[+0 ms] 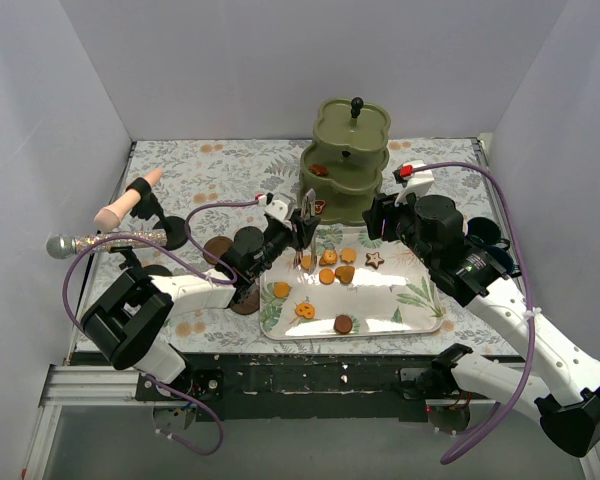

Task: Serve the afternoon tea
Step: Pick up the desert from the tray.

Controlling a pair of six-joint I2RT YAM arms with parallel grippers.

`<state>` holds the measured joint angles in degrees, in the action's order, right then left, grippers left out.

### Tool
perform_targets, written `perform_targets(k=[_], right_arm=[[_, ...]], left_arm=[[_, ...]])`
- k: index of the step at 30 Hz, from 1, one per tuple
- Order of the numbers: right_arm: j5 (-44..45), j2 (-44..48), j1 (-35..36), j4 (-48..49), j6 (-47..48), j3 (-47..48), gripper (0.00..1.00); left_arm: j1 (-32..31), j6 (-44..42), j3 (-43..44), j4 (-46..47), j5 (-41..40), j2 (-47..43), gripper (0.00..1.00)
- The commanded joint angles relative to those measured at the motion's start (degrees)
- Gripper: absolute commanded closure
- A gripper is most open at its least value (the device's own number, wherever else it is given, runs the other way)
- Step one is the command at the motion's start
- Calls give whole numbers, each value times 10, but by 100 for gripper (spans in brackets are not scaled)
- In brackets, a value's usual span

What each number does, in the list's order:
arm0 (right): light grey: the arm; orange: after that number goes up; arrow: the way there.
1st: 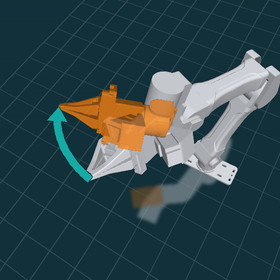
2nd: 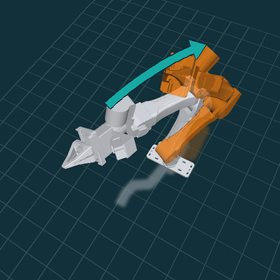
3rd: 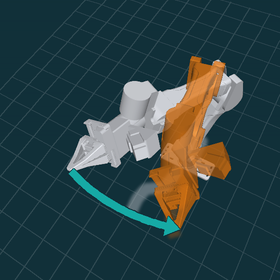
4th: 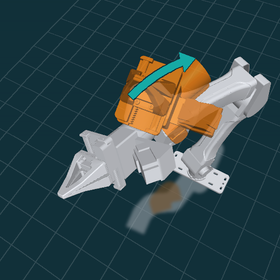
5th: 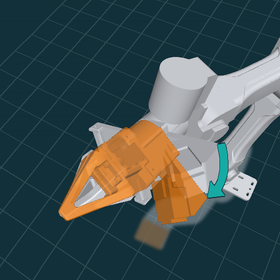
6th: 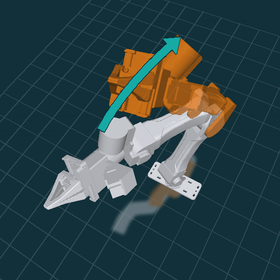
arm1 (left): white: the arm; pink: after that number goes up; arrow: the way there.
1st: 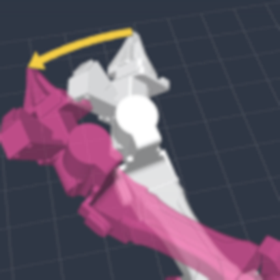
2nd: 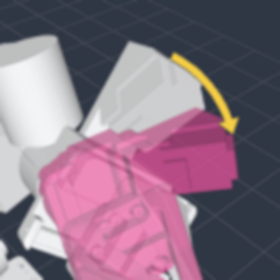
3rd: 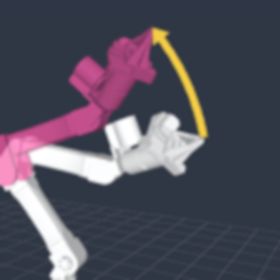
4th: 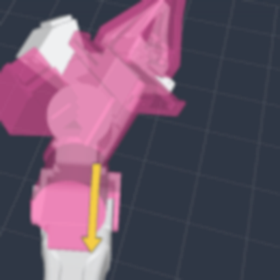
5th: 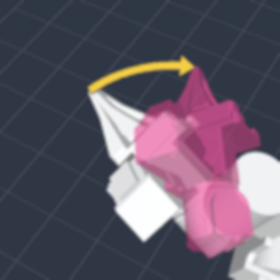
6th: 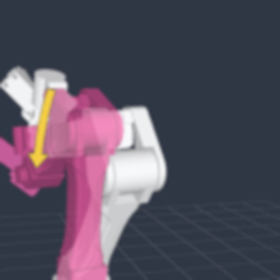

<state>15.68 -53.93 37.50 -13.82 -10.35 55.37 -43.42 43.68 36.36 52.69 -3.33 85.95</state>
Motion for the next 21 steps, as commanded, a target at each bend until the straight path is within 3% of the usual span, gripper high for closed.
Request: perform_targets(k=[1,8,21], right_arm=[[0,10,-2,10,-2,4,37],[0,9,-2,9,-2,5,37],[36,14,-2,-5,11,33,36]], left_arm=[[-3,-7,-1,14,1,-11,62],[-3,-11,16,15,-13,-43,64],[-3,-33,134,-111,-52,-75,65]])
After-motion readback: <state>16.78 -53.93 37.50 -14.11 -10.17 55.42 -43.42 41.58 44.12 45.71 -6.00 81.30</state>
